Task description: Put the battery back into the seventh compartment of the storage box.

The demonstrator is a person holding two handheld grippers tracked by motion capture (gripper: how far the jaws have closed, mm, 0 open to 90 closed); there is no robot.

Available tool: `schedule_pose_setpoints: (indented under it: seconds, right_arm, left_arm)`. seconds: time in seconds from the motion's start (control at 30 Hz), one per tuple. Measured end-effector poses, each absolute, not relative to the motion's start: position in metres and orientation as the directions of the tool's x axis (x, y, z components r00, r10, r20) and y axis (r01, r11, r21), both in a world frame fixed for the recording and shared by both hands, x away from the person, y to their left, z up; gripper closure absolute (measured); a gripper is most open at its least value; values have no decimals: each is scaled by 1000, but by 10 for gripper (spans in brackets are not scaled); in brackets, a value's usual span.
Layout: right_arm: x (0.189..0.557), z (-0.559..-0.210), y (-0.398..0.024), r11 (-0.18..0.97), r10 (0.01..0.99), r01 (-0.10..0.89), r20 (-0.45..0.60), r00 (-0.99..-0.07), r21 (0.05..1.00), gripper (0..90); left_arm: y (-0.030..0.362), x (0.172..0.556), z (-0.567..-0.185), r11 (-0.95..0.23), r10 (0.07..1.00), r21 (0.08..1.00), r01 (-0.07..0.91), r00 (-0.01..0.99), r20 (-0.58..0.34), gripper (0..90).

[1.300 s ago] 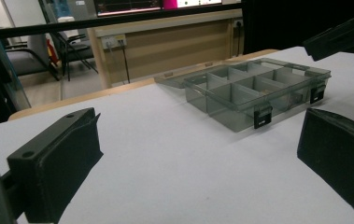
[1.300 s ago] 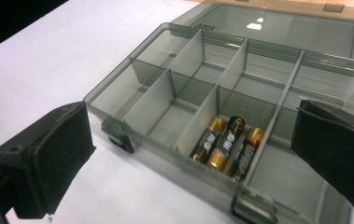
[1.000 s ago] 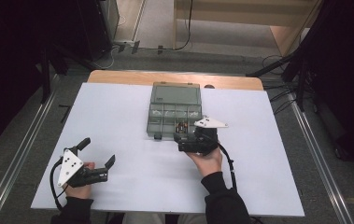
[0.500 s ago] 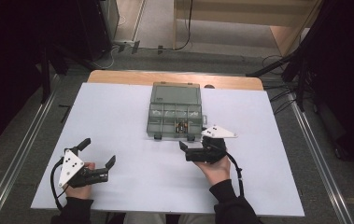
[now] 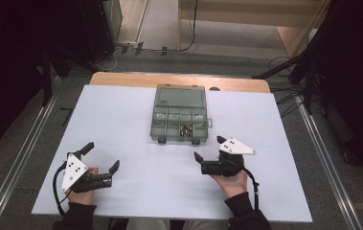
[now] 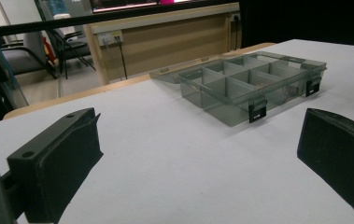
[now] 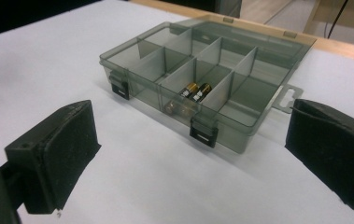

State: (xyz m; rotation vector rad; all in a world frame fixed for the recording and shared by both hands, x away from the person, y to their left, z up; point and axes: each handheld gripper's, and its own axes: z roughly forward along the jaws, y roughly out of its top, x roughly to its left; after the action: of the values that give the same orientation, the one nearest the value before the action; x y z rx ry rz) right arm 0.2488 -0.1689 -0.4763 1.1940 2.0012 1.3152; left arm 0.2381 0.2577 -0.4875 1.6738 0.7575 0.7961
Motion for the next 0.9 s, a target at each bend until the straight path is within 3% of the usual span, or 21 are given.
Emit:
schedule_pose_setpoints:
  seconds: [0.27, 0.9]
  right_arm:
    - [236, -485, -193, 93, 851, 404, 138, -507, 910, 30]
    - [219, -493, -253, 7, 890, 364, 160, -426, 931, 32]
  left_arm:
    - [256, 238, -487, -219, 805, 972, 85, 579, 131, 0]
    - [257, 238, -487, -208, 809, 974, 86, 575, 122, 0]
